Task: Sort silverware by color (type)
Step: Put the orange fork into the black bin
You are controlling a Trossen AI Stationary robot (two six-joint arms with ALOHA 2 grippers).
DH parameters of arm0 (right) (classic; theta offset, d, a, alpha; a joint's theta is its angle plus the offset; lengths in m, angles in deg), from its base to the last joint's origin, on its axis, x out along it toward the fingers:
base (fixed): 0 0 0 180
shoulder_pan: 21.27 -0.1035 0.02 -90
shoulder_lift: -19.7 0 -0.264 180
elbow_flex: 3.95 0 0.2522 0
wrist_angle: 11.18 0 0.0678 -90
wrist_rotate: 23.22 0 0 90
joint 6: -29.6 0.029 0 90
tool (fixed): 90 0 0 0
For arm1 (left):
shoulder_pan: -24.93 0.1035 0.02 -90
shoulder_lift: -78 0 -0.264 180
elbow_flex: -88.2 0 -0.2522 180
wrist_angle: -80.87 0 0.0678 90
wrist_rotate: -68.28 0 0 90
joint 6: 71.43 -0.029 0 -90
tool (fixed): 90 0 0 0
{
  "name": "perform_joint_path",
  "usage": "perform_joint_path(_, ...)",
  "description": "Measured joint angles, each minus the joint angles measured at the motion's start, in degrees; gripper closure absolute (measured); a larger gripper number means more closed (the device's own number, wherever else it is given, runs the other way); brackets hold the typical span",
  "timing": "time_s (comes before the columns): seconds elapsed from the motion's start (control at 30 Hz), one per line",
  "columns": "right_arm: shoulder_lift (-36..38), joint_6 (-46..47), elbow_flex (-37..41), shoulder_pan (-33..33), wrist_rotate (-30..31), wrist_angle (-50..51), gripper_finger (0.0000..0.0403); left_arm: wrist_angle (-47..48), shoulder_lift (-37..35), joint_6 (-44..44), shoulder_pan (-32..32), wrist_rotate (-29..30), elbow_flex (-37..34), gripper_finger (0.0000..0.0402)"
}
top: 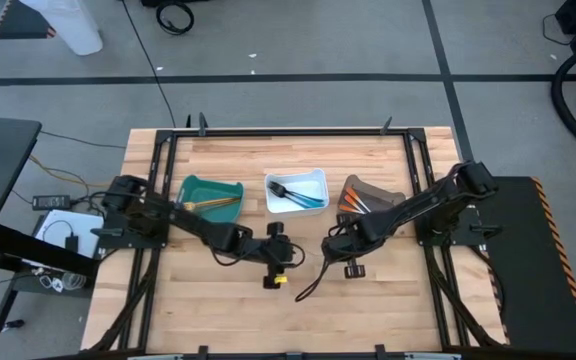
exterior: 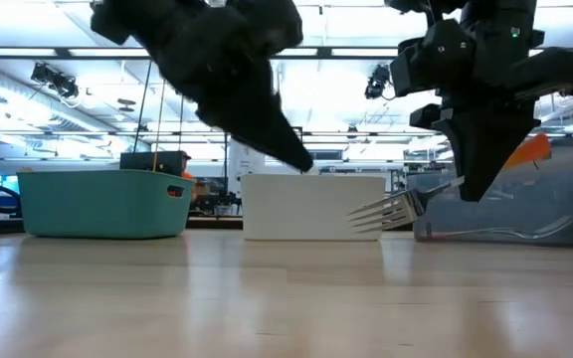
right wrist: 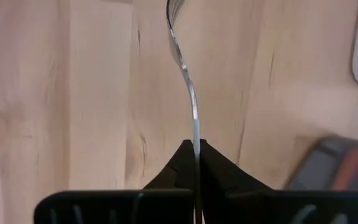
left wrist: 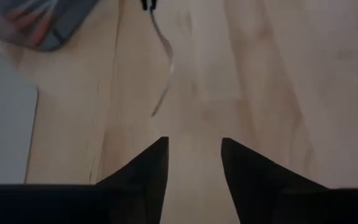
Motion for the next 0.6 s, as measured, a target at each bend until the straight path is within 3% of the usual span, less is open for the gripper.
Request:
perform_joint_path(0.3, 5.8, 2.8, -0.1, 0.0, 5.0, 7.1, 0.0395, 9.8, -3.6, 2.8, -2.9, 2.6, 0.0, 0.0249)
perform_joint_path(0.6, 14.7, 6.5, 0.4, 0.6, 10.2, 13.0, 0.0395, 11.7, -6.1, 4.0, -4.5, 4.8, 0.1, 0.0249)
